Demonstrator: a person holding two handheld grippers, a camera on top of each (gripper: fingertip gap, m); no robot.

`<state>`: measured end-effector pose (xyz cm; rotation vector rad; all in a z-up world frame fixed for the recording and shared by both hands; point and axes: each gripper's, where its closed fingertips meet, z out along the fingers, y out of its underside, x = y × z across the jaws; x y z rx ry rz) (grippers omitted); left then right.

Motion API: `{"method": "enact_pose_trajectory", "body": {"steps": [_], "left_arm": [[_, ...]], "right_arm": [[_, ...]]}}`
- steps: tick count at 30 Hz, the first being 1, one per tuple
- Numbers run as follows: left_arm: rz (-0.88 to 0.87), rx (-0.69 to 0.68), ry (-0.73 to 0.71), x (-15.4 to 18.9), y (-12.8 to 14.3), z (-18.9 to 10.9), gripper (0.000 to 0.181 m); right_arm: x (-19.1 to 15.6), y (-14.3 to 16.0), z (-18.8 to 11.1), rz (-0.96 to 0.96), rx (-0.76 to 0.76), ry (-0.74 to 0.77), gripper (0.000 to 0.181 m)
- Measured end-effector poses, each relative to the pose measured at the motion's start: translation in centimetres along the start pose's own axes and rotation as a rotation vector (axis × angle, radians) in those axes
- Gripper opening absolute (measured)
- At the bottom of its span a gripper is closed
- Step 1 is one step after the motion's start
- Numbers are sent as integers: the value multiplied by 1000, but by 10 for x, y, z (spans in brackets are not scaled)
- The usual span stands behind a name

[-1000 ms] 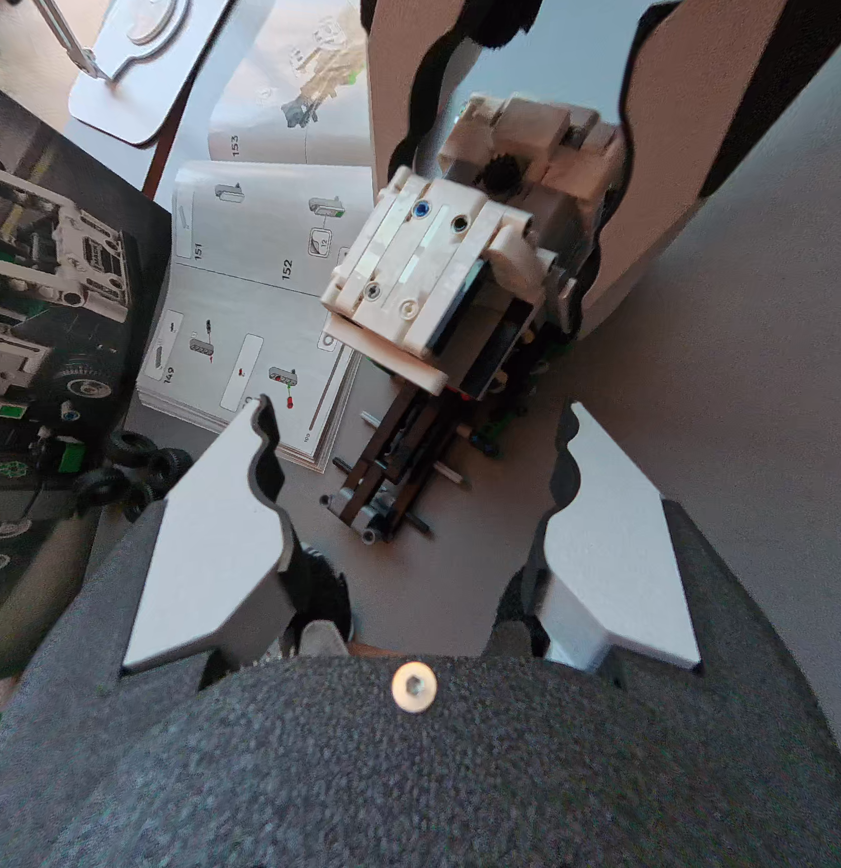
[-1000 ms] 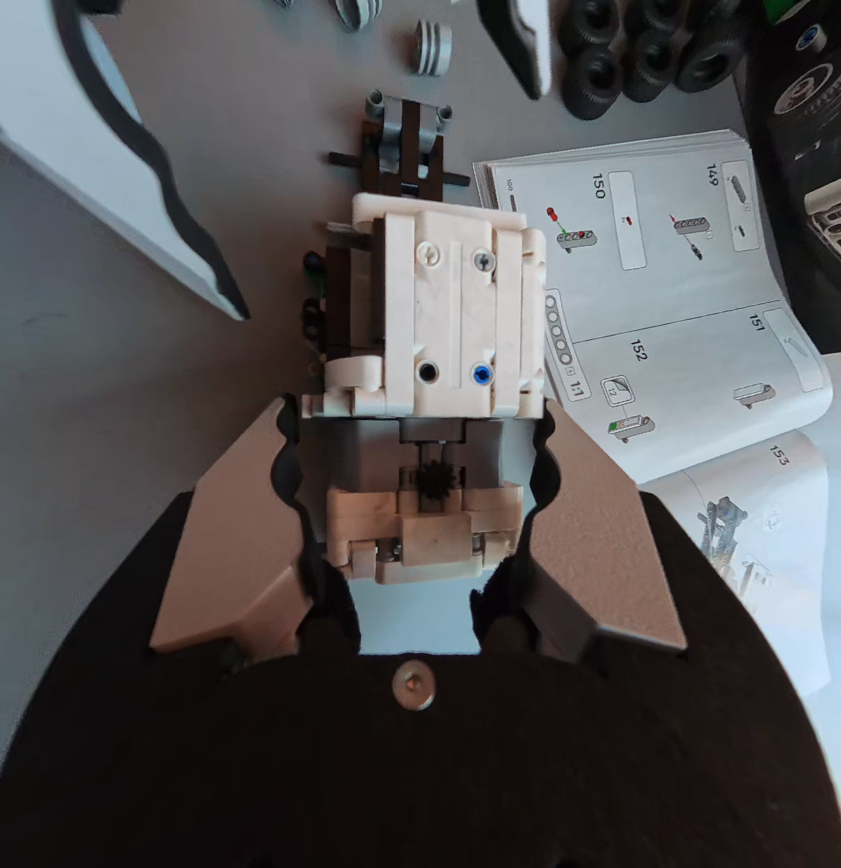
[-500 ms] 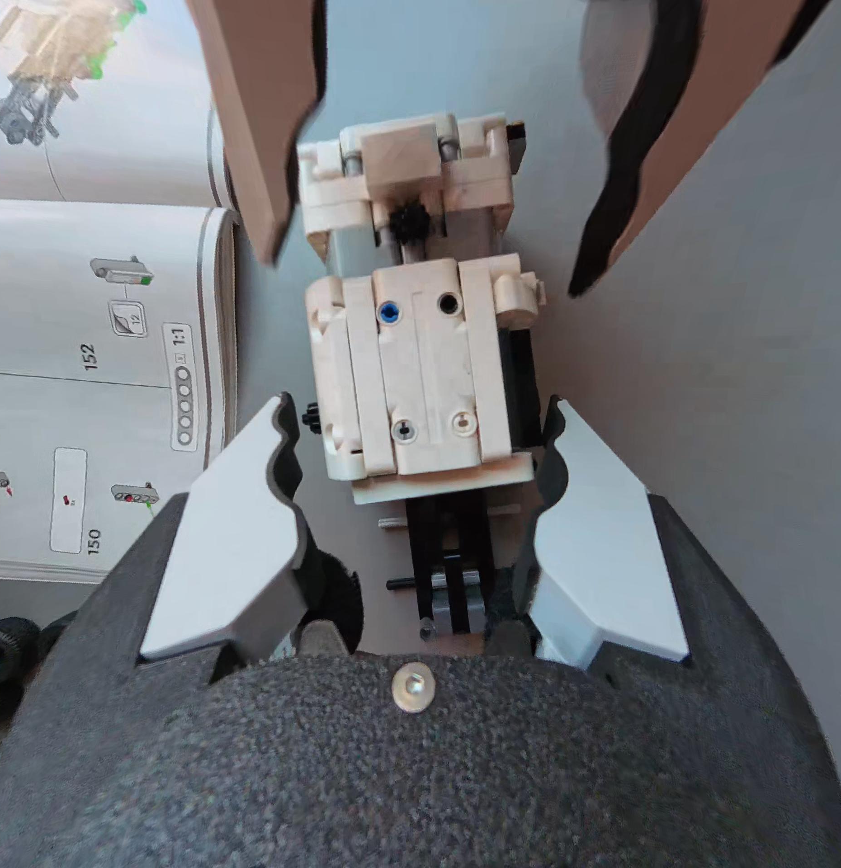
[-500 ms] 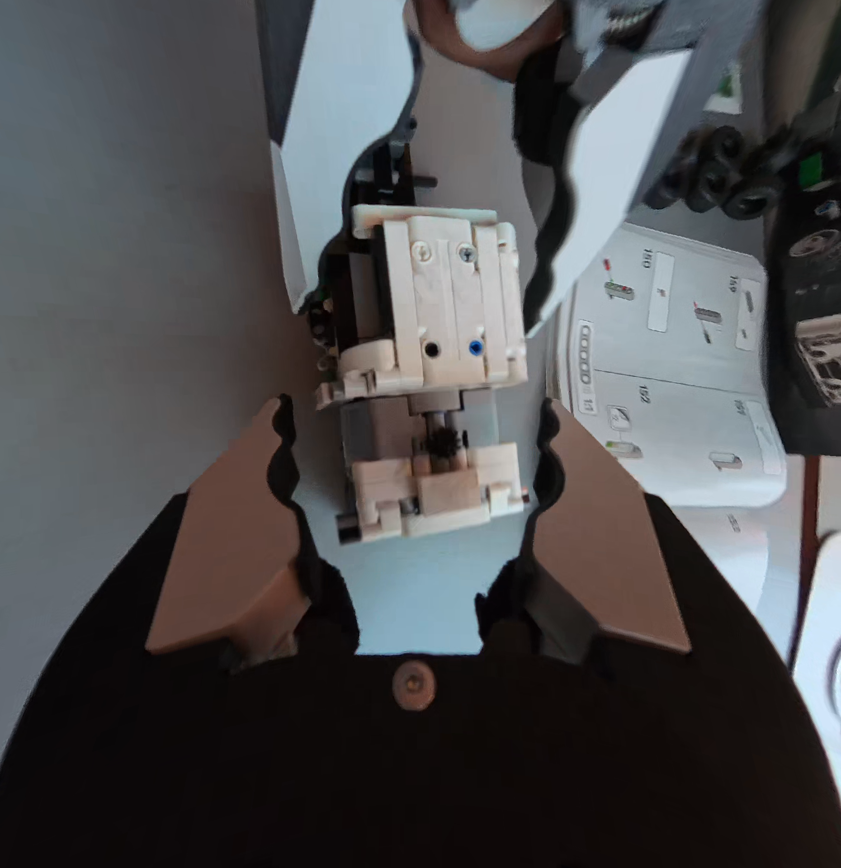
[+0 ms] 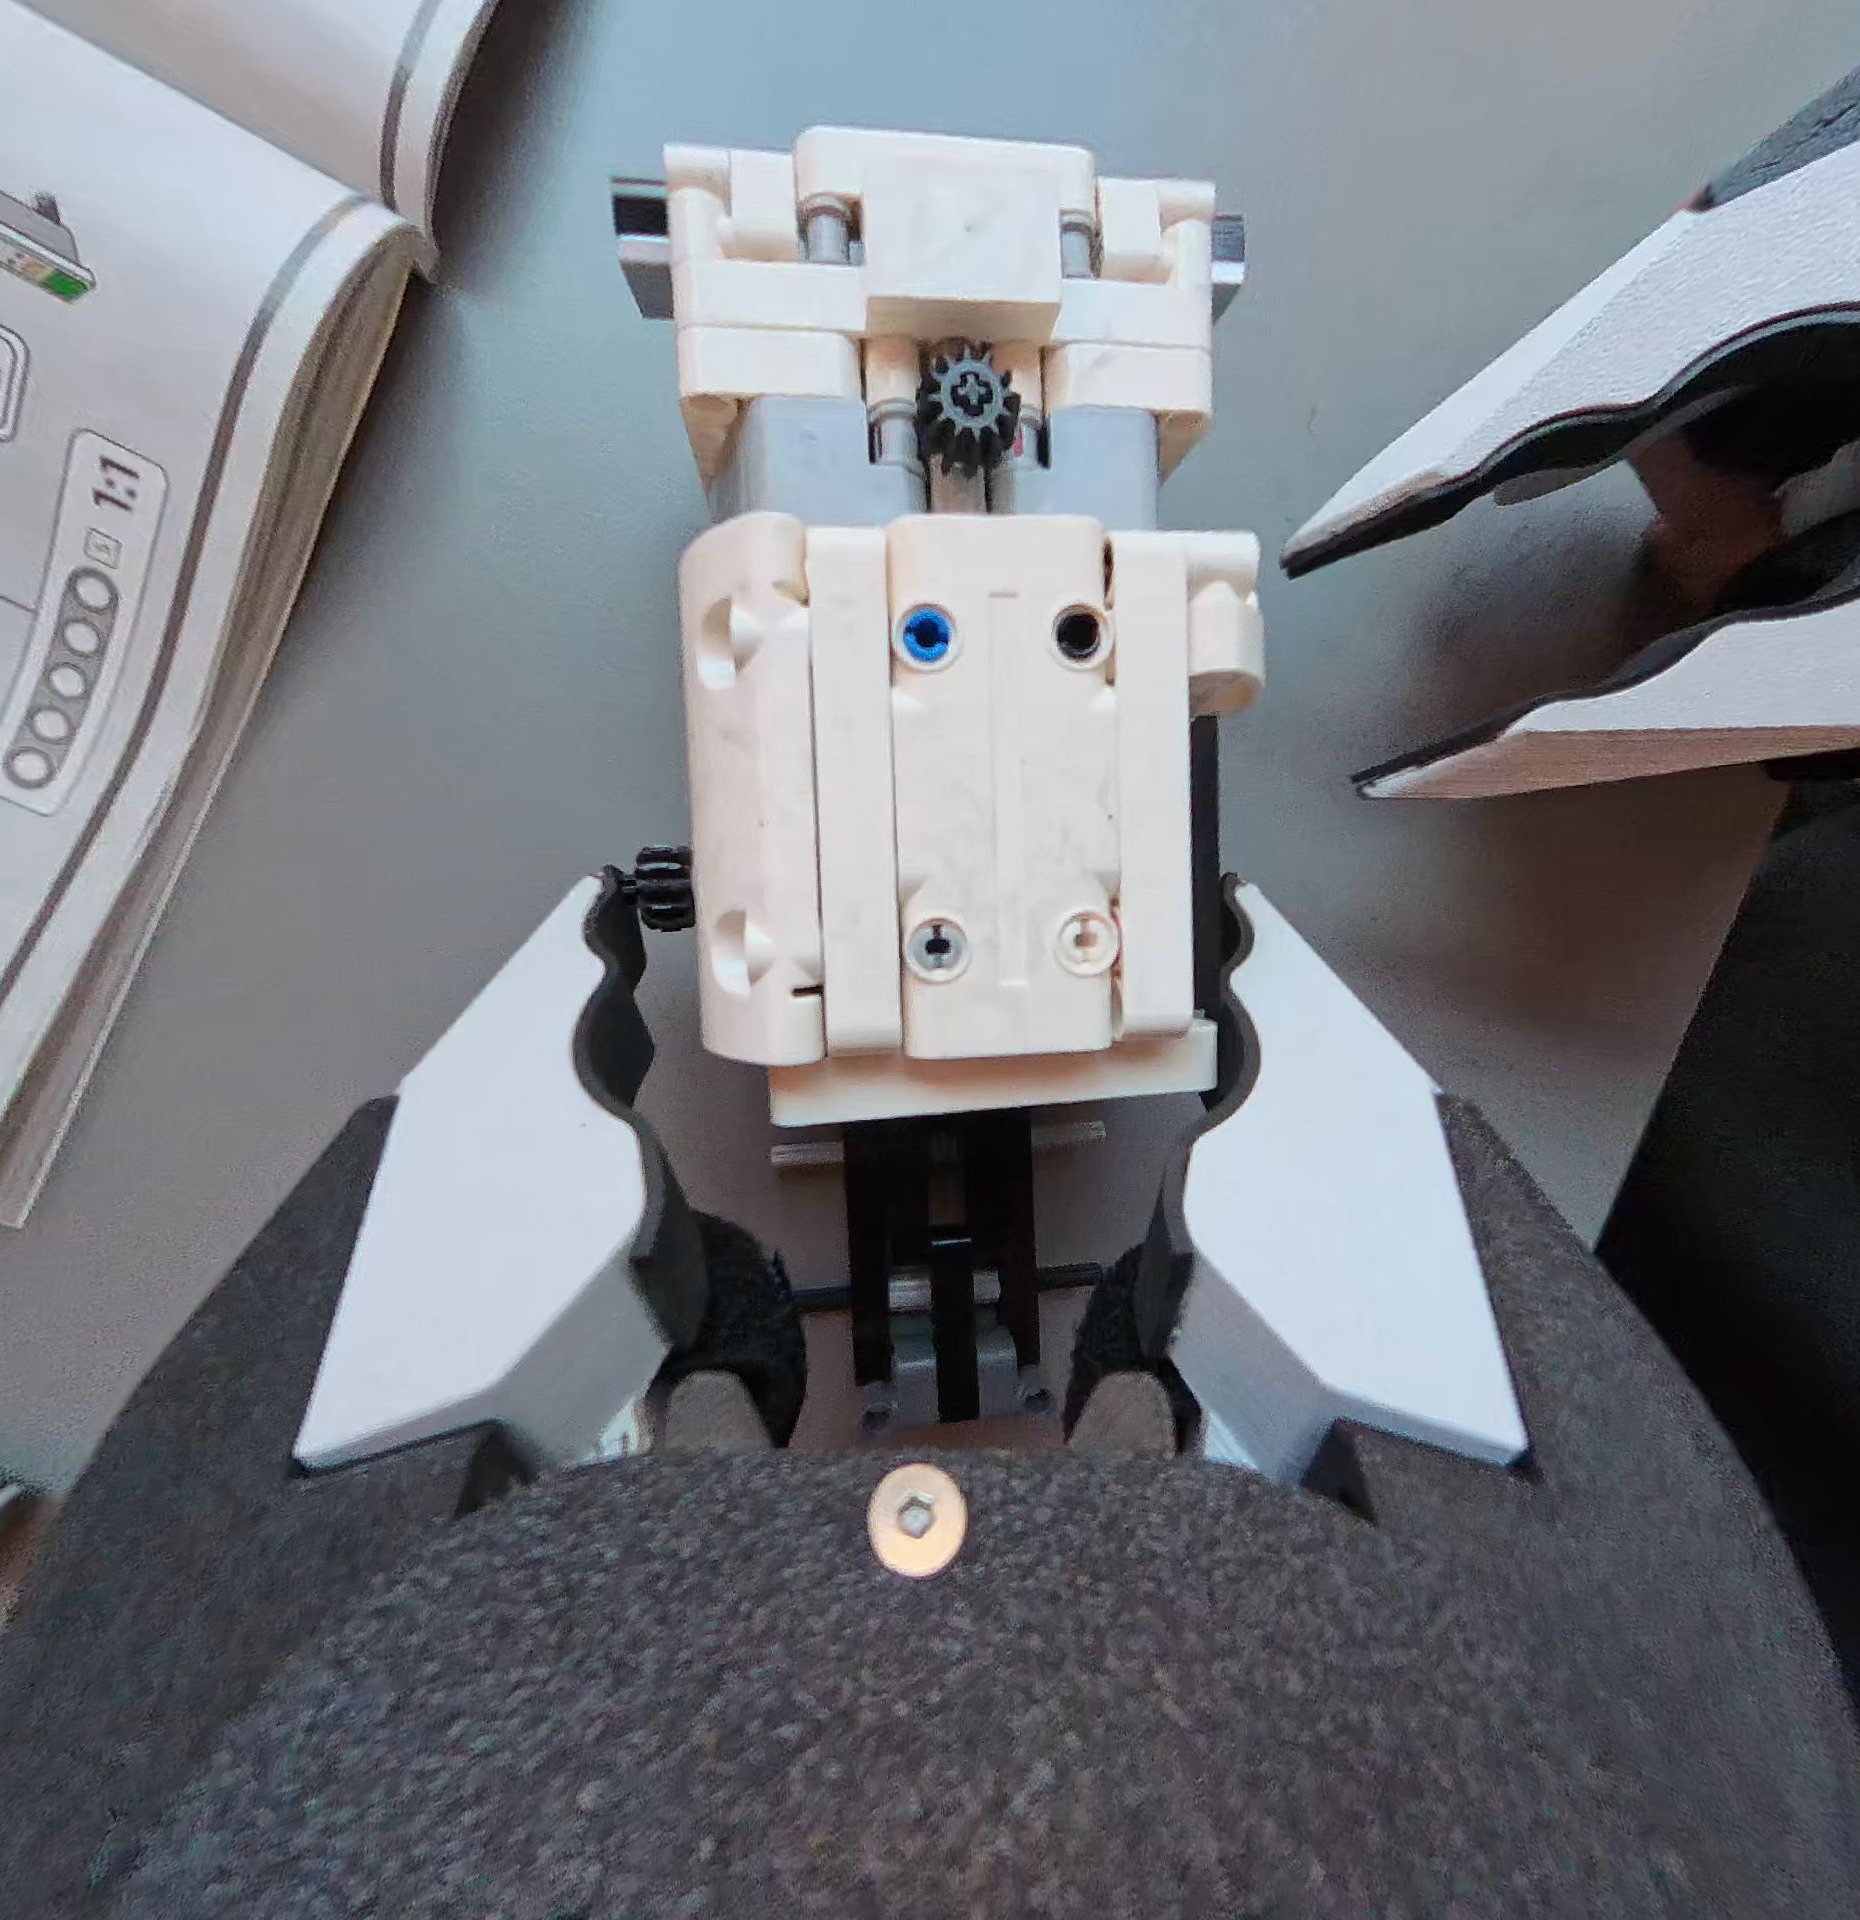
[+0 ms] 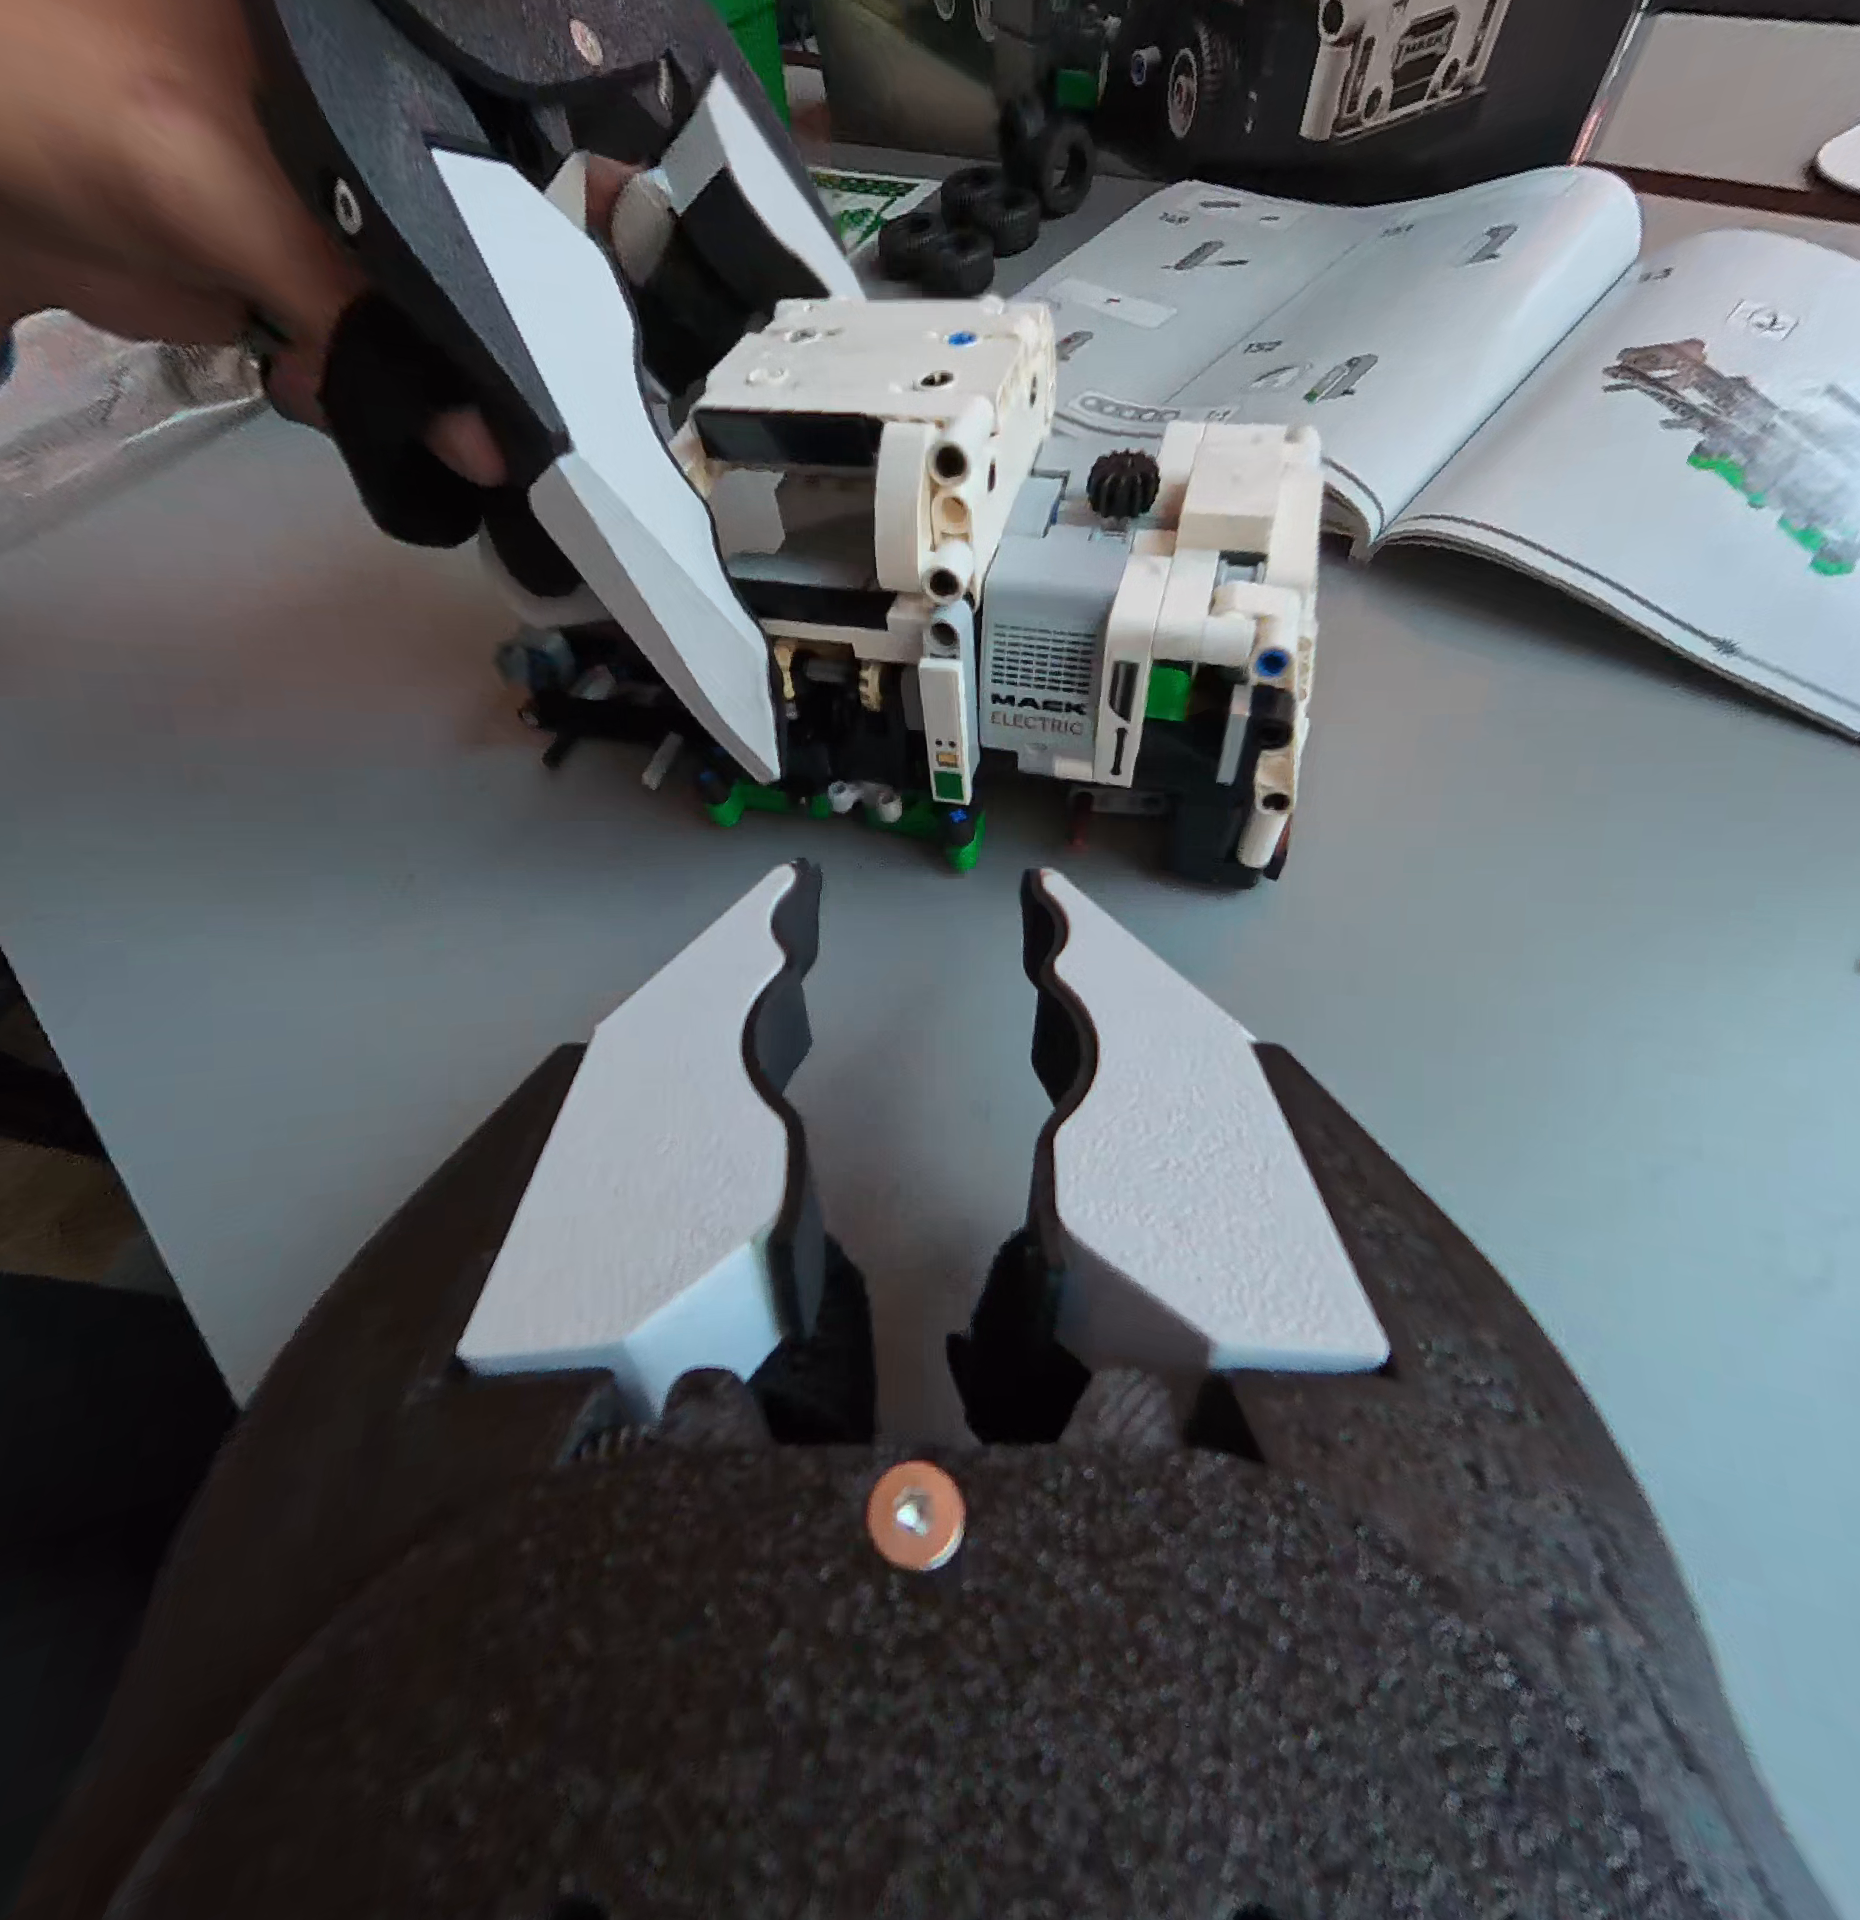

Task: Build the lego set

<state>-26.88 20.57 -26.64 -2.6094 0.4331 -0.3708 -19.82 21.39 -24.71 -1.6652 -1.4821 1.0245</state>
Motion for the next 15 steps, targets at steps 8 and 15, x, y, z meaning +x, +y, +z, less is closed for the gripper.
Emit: {"method": "enact_pose_trajectory", "body": {"steps": [8,15], "left_arm": [[-188,1,146,27,-3,-3,105],[-368,111,396,39,-12,-8,105]], "right_arm": [[9,-25,3,-88,77,30,16],[4,-45,-4,-211,155,-16,7]]}}
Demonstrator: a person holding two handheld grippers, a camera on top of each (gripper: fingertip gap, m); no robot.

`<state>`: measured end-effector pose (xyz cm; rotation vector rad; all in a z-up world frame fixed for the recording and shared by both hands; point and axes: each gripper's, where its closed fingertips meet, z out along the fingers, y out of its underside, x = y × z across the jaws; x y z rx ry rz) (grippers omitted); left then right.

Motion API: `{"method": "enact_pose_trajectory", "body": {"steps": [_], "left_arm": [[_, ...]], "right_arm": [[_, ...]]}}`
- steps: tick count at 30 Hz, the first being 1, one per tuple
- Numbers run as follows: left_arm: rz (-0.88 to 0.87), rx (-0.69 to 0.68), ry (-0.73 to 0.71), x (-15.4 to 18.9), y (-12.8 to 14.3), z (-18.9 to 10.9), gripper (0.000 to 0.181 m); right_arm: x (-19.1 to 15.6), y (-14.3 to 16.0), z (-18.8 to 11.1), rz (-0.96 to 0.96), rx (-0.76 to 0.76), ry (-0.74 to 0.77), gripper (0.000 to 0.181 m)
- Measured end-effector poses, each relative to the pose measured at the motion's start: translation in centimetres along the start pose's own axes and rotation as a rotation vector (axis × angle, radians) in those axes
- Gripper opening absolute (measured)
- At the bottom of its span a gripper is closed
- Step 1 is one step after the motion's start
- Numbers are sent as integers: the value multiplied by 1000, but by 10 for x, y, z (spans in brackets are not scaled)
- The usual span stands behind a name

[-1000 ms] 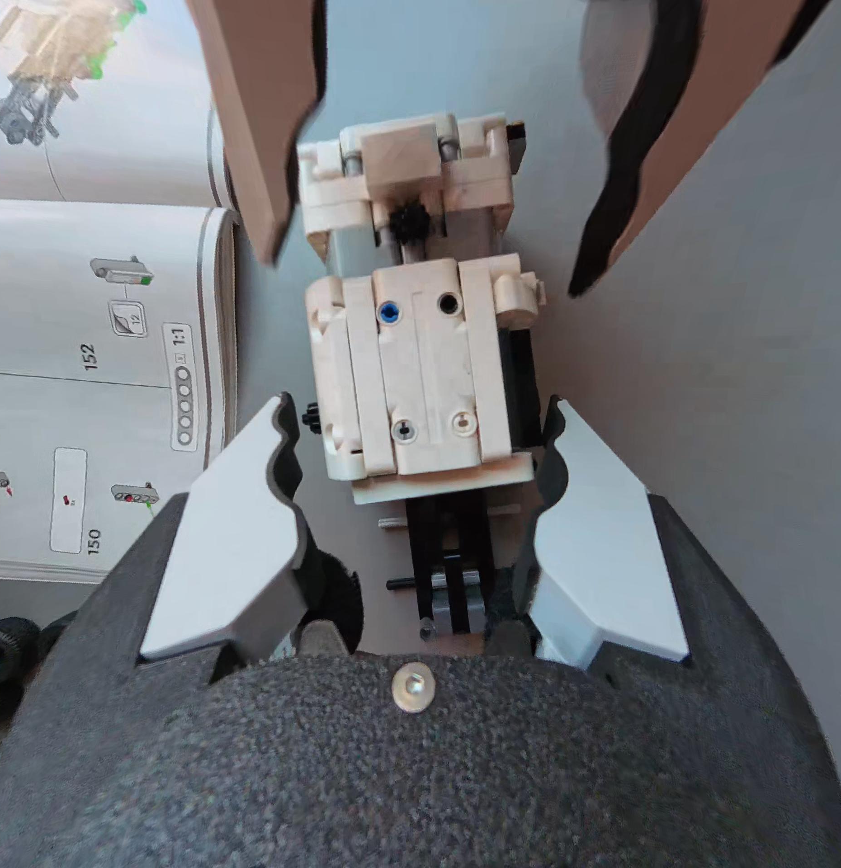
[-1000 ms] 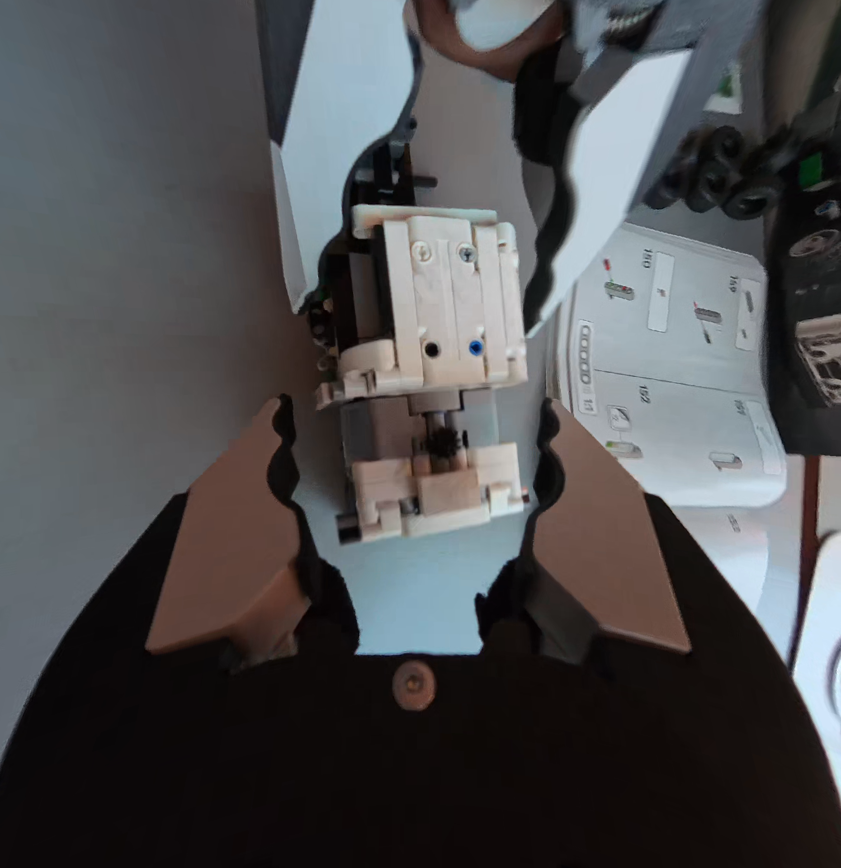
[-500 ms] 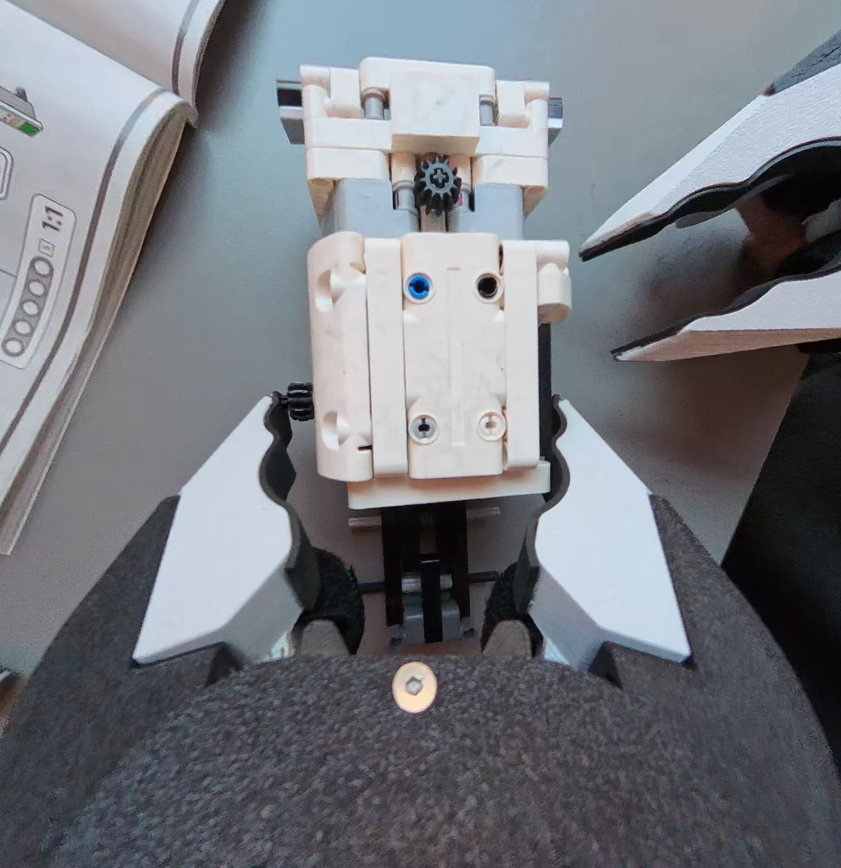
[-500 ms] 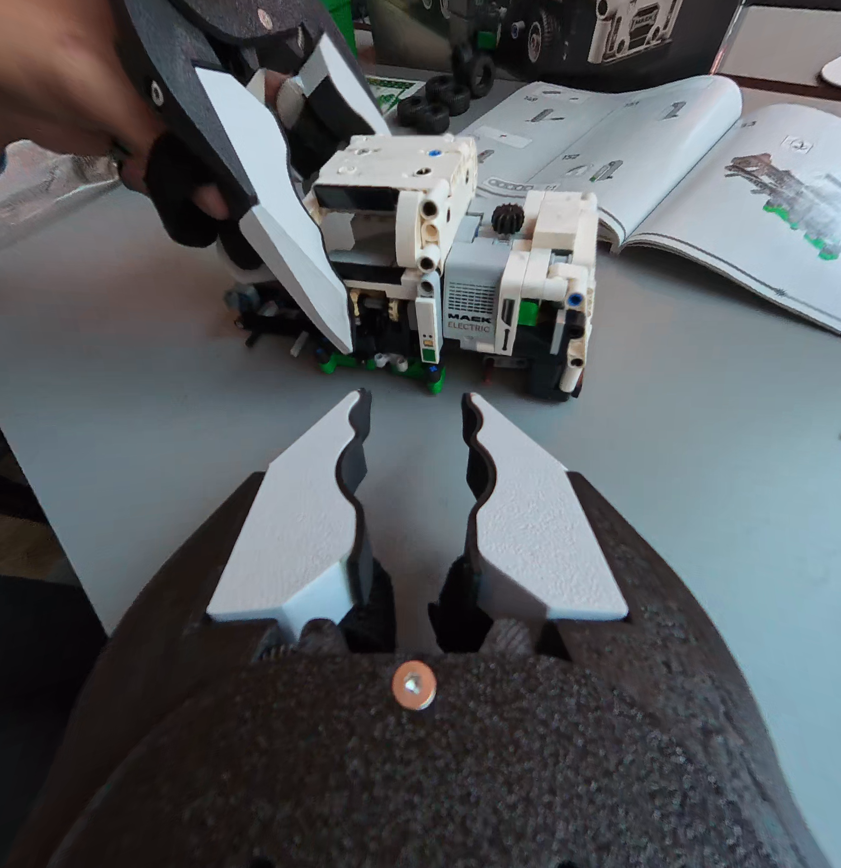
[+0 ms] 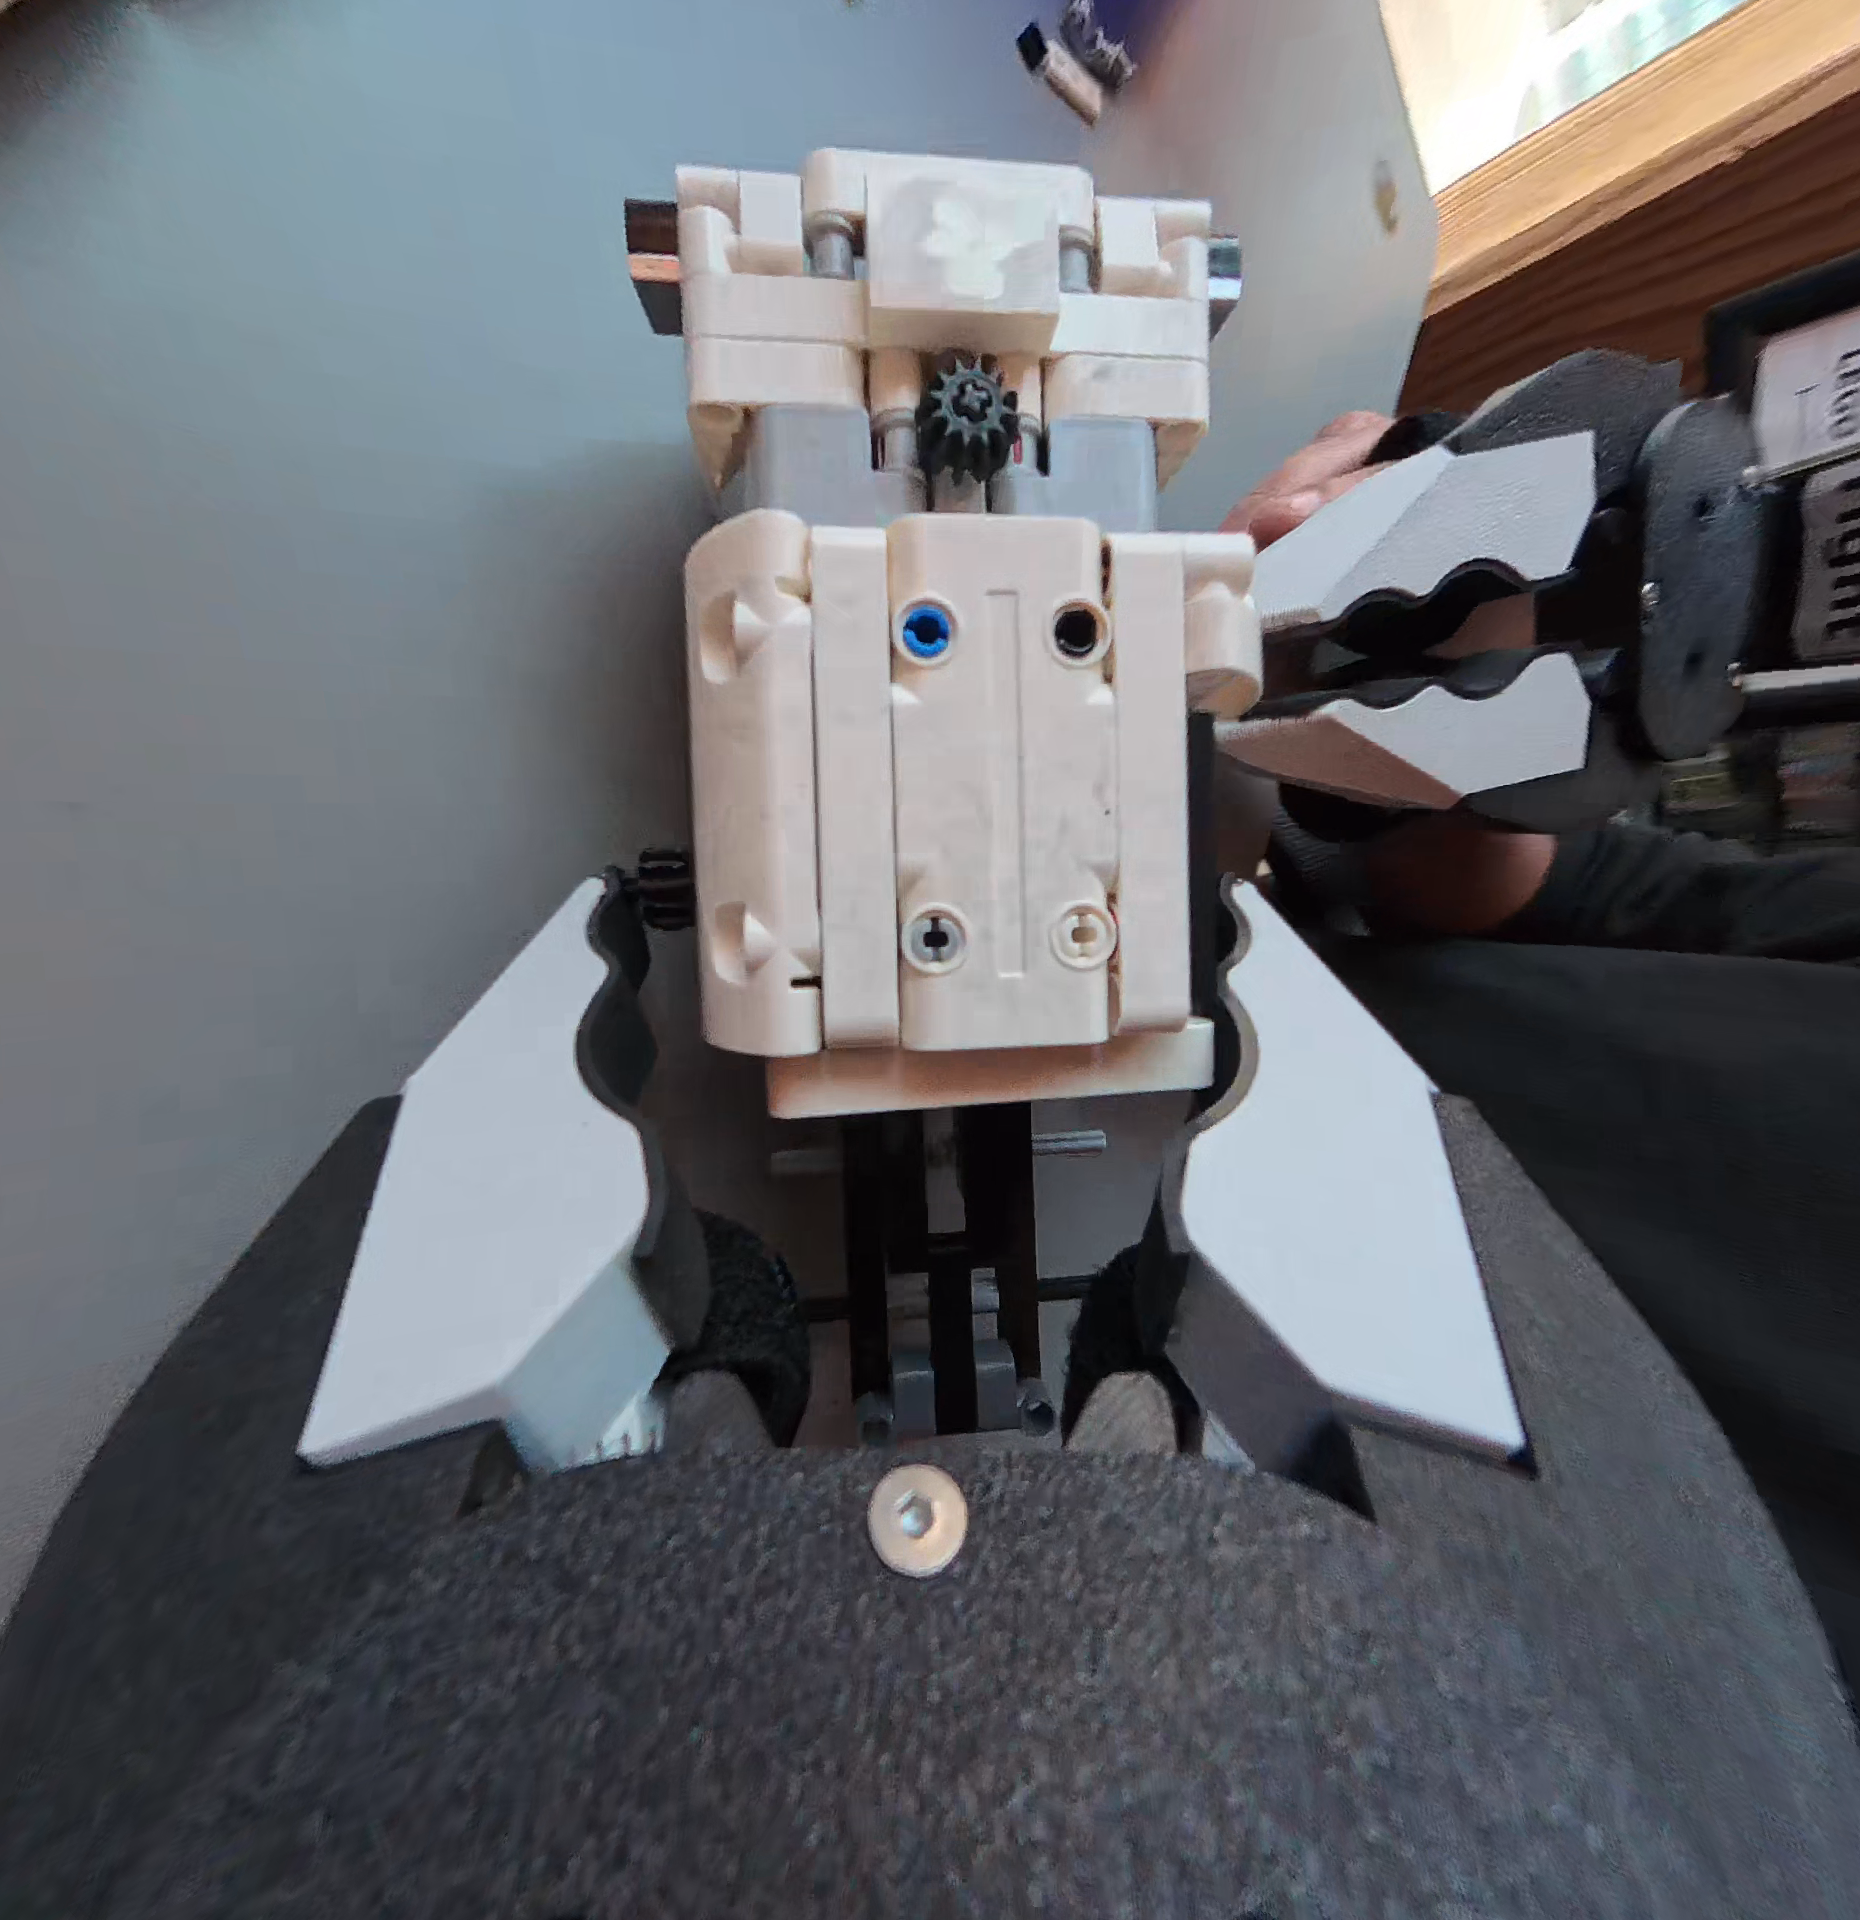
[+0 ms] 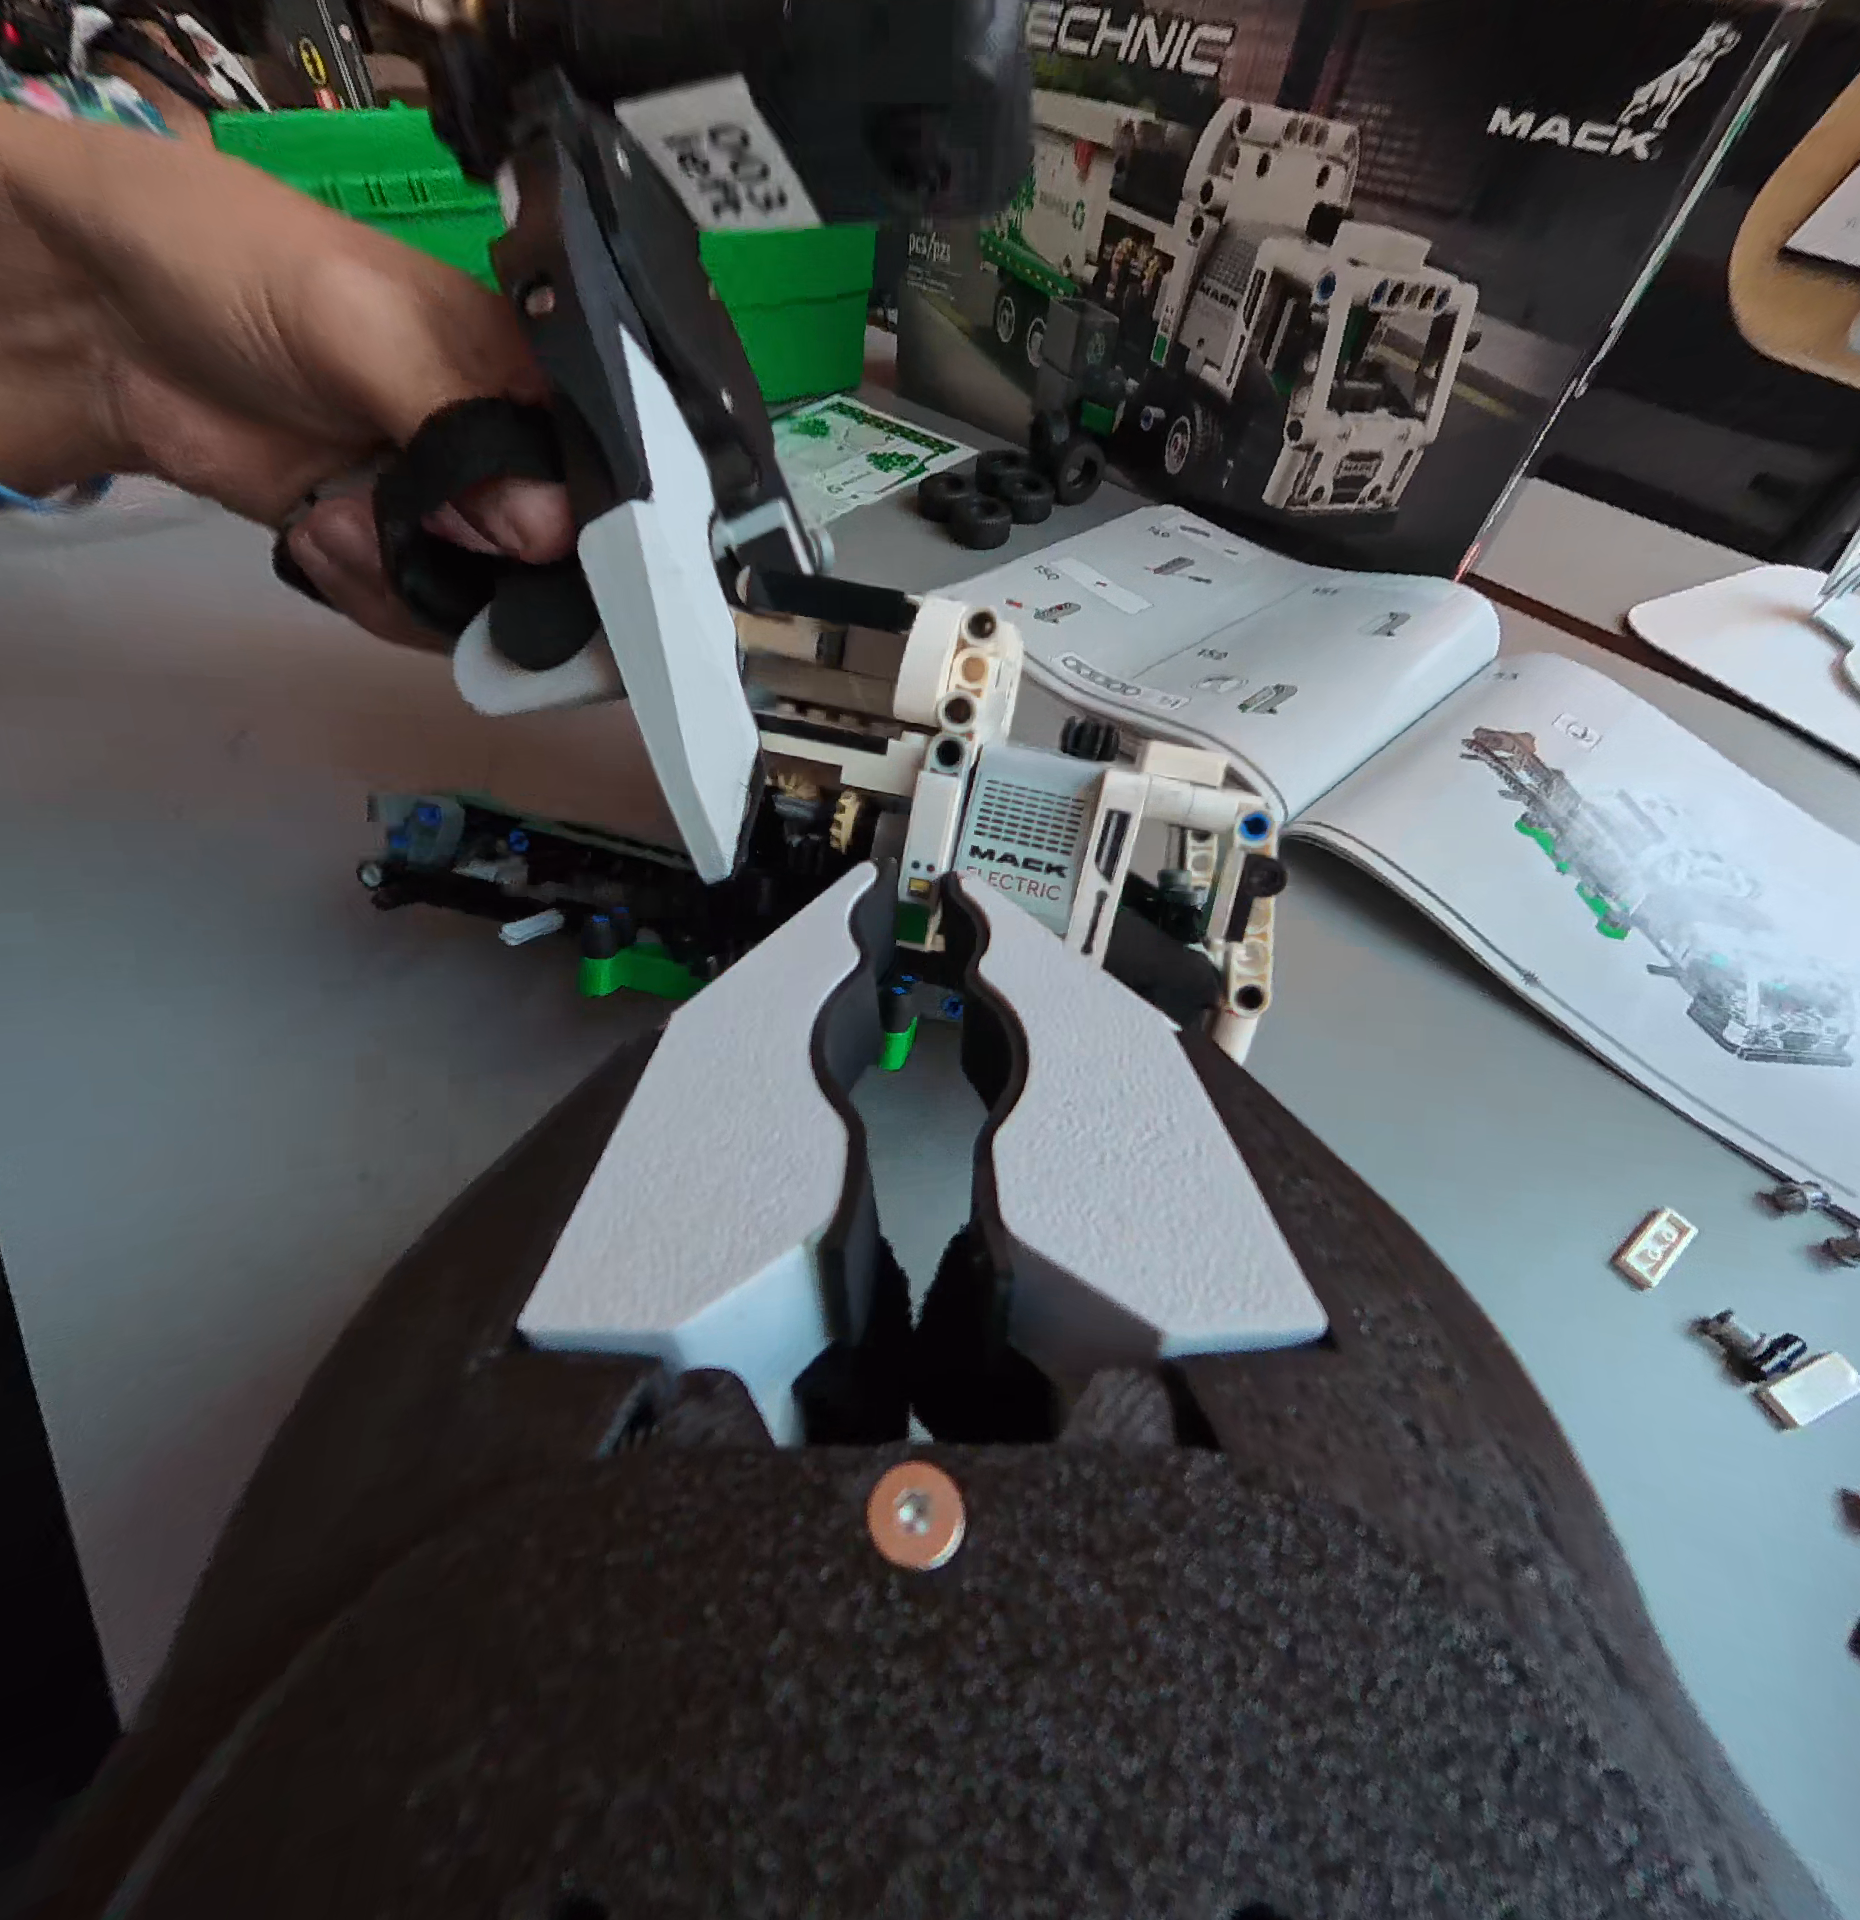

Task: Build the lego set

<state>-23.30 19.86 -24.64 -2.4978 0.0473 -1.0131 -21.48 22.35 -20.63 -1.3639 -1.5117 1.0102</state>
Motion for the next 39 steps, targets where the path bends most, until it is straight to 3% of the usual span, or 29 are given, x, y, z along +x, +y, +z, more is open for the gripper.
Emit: {"method": "enact_pose_trajectory", "body": {"steps": [4,7,10,12,15,17,18,20,21,23,26,29,34,39], "left_arm": [[-141,61,171,7,-2,0,105],[-191,95,239,9,-3,-1,105],[-218,113,273,11,-3,0,105],[-217,110,277,12,-2,0,105],[-195,77,288,13,1,-1,104],[-191,69,299,13,1,-2,105],[-191,66,308,12,1,-2,105],[-172,47,333,13,2,-3,105],[-154,29,341,13,4,-4,105],[-123,2,339,13,4,-3,105],[-78,-18,306,13,2,-1,104],[-86,-9,303,13,1,-1,104],[-97,-8,316,11,0,-1,104],[-95,-25,322,11,0,-1,104]], "right_arm": [[4,-10,-2,219,41,-88,15],[11,-20,-21,523,147,-155,31],[4,3,-33,940,99,-244,53],[-16,12,-34,1080,53,-342,70],[-13,29,-29,987,-6,-255,74],[-6,27,-35,990,-21,-278,85],[7,25,-42,929,-23,-238,84],[40,15,-56,620,-43,-112,85],[46,6,-55,519,-43,-143,90],[33,-3,-37,485,-127,-371,108],[16,11,-9,466,-288,-557,121],[7,21,5,394,-351,-558,130],[8,27,21,463,-340,-588,118],[6,29,25,512,-334,-662,119]]}}
